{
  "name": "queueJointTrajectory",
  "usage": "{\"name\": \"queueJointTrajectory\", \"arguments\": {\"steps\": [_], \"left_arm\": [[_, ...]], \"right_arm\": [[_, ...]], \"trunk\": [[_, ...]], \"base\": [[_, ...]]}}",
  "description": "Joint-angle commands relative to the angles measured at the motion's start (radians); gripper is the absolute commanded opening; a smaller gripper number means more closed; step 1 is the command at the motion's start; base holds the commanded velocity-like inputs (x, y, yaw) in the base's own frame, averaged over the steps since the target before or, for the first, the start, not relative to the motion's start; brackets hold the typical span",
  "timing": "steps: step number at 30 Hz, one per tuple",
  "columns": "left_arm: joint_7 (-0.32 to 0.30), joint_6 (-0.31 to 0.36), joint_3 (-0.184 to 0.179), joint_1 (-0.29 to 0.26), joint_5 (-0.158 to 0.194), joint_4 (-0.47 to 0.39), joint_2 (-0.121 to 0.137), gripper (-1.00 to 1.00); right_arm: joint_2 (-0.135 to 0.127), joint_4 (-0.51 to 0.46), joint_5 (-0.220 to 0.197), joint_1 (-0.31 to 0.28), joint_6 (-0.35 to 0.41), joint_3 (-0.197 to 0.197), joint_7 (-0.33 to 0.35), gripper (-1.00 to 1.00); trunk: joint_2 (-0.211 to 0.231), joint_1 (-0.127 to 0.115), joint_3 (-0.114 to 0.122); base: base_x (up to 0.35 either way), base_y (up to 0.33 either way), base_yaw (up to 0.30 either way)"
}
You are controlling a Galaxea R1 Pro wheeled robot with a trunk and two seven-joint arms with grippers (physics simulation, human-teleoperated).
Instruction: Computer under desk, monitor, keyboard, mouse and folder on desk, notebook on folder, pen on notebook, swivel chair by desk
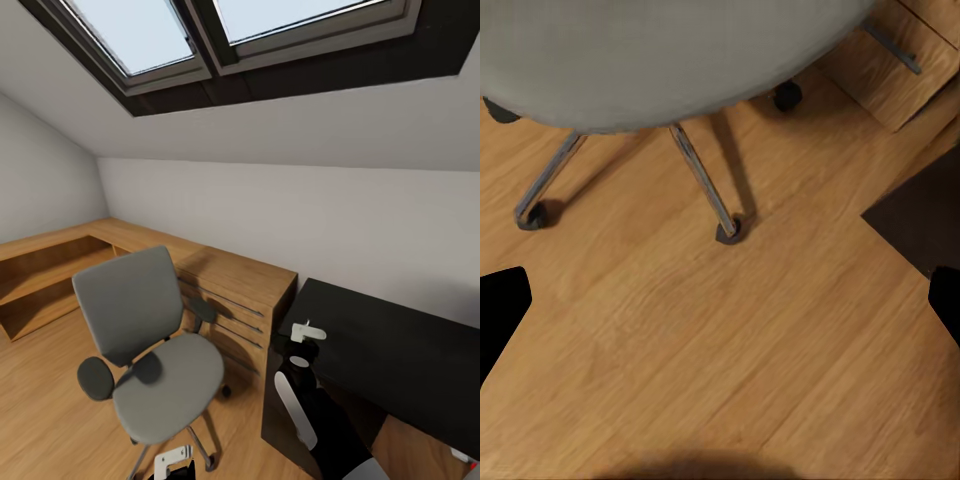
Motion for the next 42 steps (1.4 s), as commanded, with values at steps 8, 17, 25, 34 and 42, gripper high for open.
{"name": "queueJointTrajectory", "arguments": {"steps": [8,17,25,34,42], "left_arm": [[0.007,0.002,-0.005,-0.001,0.004,-0.002,0.001,1.00],[0.007,0.004,-0.005,-0.001,0.004,-0.002,0.000,1.00],[0.006,0.004,-0.005,-0.001,0.004,-0.002,0.000,1.00],[0.006,0.003,-0.005,-0.001,0.004,-0.002,0.000,1.00],[0.005,0.003,-0.020,-0.001,0.003,-0.006,-0.001,1.00]], "right_arm": [[-0.002,0.000,-0.003,-0.001,0.005,0.000,-0.006,1.00],[-0.004,0.084,0.001,-0.002,0.001,-0.002,-0.003,1.00],[-0.020,0.359,0.003,-0.103,-0.173,-0.003,0.019,1.00],[-0.044,0.561,0.003,-0.184,-0.277,-0.004,0.171,1.00],[-0.055,0.715,0.004,-0.238,-0.378,-0.004,0.230,1.00]], "trunk": [[-0.001,0.001,-0.001],[-0.001,0.001,-0.001],[-0.001,0.001,-0.001],[-0.001,0.001,-0.001],[-0.001,0.001,-0.001]], "base": [[0.317,0.000,0.000],[0.123,0.000,0.000],[0.005,0.000,0.000],[0.000,0.000,0.000],[0.000,0.000,0.000]]}}
